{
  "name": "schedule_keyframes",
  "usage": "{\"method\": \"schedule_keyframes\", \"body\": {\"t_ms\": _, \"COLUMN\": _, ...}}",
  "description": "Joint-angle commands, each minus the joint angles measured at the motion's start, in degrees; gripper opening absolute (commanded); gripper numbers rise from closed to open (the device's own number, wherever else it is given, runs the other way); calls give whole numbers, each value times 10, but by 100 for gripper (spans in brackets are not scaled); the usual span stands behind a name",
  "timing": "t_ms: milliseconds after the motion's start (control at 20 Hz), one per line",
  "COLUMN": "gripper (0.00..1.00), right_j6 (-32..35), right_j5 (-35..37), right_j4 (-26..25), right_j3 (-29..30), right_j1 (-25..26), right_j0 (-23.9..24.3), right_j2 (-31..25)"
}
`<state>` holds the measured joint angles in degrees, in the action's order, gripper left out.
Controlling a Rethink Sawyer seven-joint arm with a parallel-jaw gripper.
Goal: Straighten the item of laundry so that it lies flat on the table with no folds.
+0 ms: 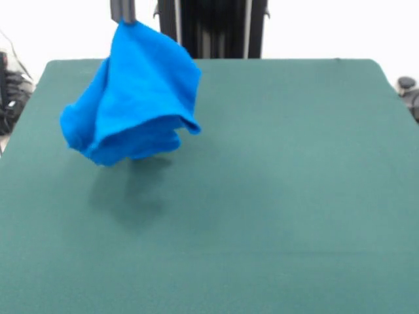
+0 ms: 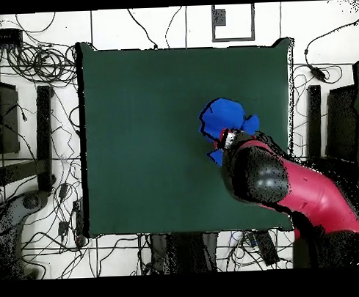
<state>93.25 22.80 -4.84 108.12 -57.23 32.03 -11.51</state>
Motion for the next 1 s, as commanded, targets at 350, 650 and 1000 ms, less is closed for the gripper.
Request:
{"method": "schedule_keyframes", "body": {"t_ms": 350, "gripper": 0, "right_j6": 33, "right_j5": -51, "right_j4": -41, "right_j3": 63, "right_j1": 54, "right_j0": -33, "right_j2": -77}}
{"method": "schedule_keyframes", "body": {"t_ms": 650, "gripper": 0, "right_j6": 53, "right_j5": -83, "right_j4": -51, "right_j3": 59, "right_j1": 76, "right_j0": -44, "right_j2": -71}}
{"method": "schedule_keyframes", "body": {"t_ms": 1000, "gripper": 0, "right_j6": 61, "right_j5": -82, "right_j4": -51, "right_j3": 50, "right_j1": 75, "right_j0": -65, "right_j2": -50}}
